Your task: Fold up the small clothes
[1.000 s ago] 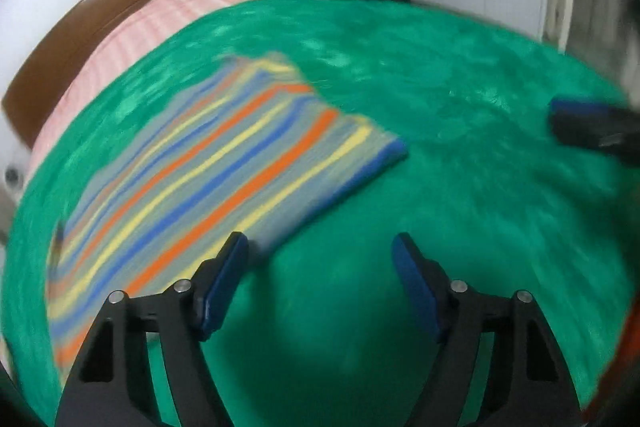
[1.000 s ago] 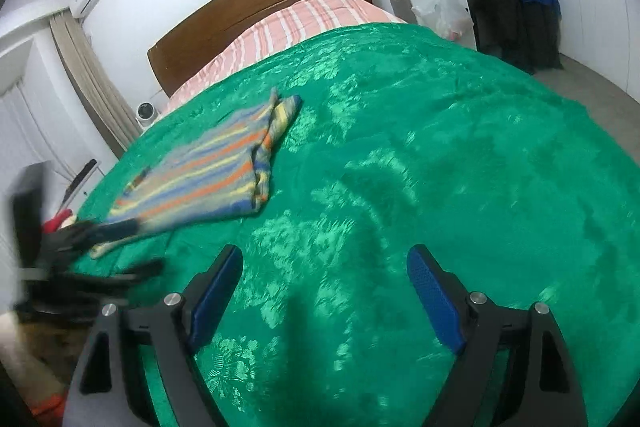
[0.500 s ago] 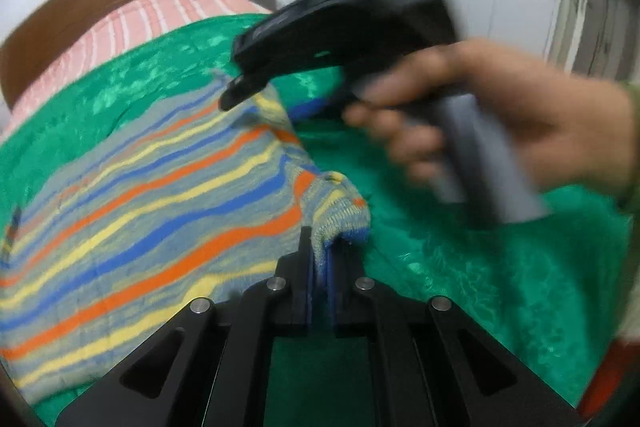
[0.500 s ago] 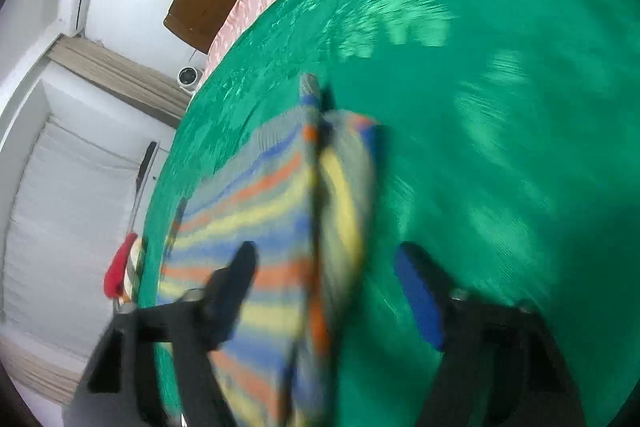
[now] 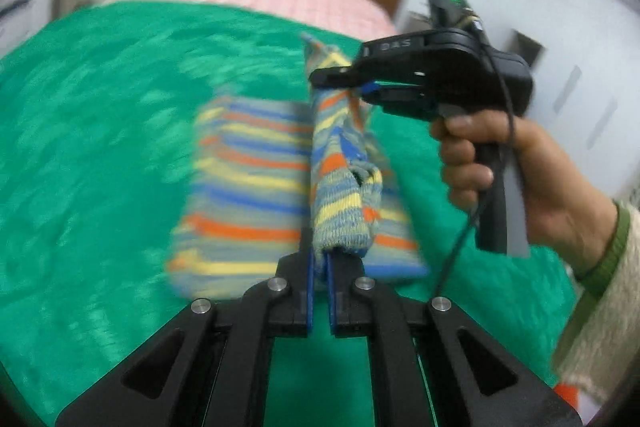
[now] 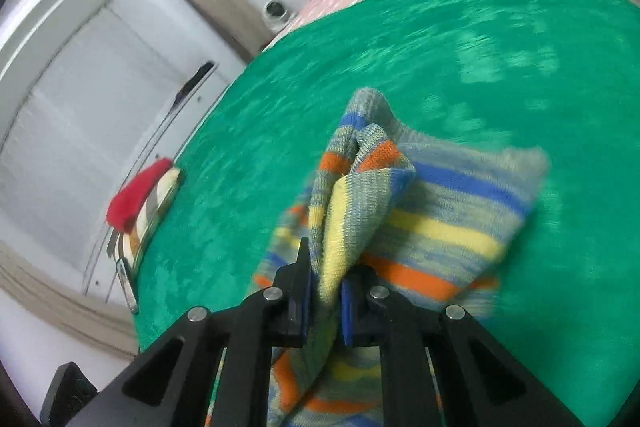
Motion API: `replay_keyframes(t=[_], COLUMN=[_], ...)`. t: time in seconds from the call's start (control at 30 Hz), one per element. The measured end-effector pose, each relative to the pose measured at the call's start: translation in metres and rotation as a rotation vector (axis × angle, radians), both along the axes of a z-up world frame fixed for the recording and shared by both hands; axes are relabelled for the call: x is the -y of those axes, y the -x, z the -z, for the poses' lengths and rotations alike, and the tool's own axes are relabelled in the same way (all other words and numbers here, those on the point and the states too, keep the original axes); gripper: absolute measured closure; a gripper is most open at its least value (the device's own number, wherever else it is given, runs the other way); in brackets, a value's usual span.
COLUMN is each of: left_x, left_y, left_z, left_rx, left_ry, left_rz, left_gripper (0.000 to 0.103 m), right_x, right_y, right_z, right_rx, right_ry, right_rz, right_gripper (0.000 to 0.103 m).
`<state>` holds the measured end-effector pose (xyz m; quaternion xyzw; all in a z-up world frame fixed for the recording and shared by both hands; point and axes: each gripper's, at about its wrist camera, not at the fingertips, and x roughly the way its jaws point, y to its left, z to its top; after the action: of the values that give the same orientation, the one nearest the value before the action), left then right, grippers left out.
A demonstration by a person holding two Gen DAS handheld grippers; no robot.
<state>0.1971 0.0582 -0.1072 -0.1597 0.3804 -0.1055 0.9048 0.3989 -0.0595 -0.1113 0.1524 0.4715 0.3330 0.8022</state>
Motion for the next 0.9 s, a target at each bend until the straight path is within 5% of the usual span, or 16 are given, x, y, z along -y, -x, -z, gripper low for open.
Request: replay_keyframes(t=[0.1,0.13,0.2,0.27,0.33,0.43,0.5,0.53,0.67,0.8,0.87,0.9], left_x=[-0.027,-0.033,-0.054,-0.068,-0.072,-0.059,-0.044,-0.037,-0.057,-0.073,-0.076,-0.079], left_y=[-0.004,-0.005,-0.007,0.003,0.008,-0.001,-0.02,-0.031,-0.058,-0.031,-0.018,-0.009], left_z=[0.02,0.026,0.032,0.026,0.019,0.019,0.029,0.039,0.061,0.04,0.03,0.024], left_rx=[-0.075,-0.108,-0.148,-0.12,-0.081,-0.065,-0.091,-0.121,-0.181,-0.173,-0.143,-0.12], left_ry=[-0.025,-0.037,-0.008,0.021,0.04,0.047,-0.013,-0.062,-0.058,-0.102,-0.135,-0.151], left_rz=[-0.067,-0.088,-0.124,-0.156,-0.148,-0.092,-0.06,-0.056,-0.098,-0.165,-0.194,-0.207], left_gripper=[0.097,0.091,0.072,0.062,0.062,0.062,0.08,0.098,0.096,0.076,0.042,0.037], right_x=[-0.061,-0.072,-0.091,-0.08,-0.061,-0.026,-0.013,-0.011,-0.008,0.019,0.028,0.032], right_y=[0.0,-0.001,-0.002,0.006,0.016,0.045,0.083,0.094,0.138,0.164,0.178,0.19], right_z=[0.017,0.024,0.038,0.033,0.019,-0.003,-0.008,-0.006,0.062,0.06,0.053,0.051], right_rx=[-0.006,-0.014,-0.061,-0.045,-0.004,0.092,0.157,0.168,0.053,0.108,0.113,0.121], right_ry=[0.043,0.048,0.01,-0.059,-0.064,0.06,0.157,0.175,0.398,0.325,0.285,0.271], right_rz=[-0.042,-0.047,-0.031,0.017,0.048,0.045,-0.047,-0.079,-0.147,0.012,0.077,0.103], right_gripper=[0.086,0.084,0.063,0.063,0.063,0.063,0.067,0.069,0.093,0.093,0.07,0.05])
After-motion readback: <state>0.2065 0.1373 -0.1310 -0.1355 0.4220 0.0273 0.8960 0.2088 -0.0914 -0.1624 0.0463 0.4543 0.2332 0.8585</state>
